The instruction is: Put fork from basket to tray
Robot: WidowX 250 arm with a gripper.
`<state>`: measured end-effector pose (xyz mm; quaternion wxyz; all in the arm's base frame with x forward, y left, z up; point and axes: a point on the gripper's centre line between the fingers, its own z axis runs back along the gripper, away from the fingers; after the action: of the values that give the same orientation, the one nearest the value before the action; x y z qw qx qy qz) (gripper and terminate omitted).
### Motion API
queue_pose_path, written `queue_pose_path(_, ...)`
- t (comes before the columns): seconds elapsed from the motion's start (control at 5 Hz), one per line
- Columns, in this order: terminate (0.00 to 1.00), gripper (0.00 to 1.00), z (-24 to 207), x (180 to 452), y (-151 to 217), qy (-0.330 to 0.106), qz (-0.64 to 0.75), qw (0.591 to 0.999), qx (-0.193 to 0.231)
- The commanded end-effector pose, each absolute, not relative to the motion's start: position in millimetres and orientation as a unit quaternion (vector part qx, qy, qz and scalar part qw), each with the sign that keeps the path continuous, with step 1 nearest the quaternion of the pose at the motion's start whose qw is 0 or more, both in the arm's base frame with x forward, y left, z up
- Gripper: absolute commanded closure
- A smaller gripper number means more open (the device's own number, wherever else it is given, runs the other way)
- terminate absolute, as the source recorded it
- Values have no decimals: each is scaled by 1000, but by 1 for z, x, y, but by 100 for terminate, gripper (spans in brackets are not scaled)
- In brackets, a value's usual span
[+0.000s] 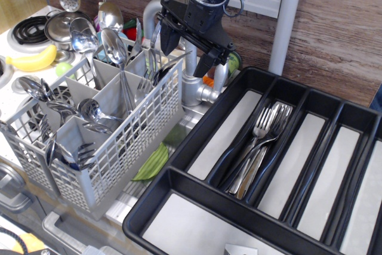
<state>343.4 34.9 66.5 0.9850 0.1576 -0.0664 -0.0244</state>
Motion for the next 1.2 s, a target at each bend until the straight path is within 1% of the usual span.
queue_pose_path(0.0, 0, 0, 72, 352, 43, -96, -12, 982, 162)
queue_pose_path(0.2, 0, 100, 70, 354, 45, -100, -9, 981, 165)
queue_pose_path(0.6, 0, 100, 60, 357, 50, -89, -7, 985, 148)
queue_pose_path(0.8, 0, 100, 61, 356, 51, -81, -8, 986, 143)
queue_pose_path(1.0, 0, 100, 88, 352, 40, -78, -9, 977, 196)
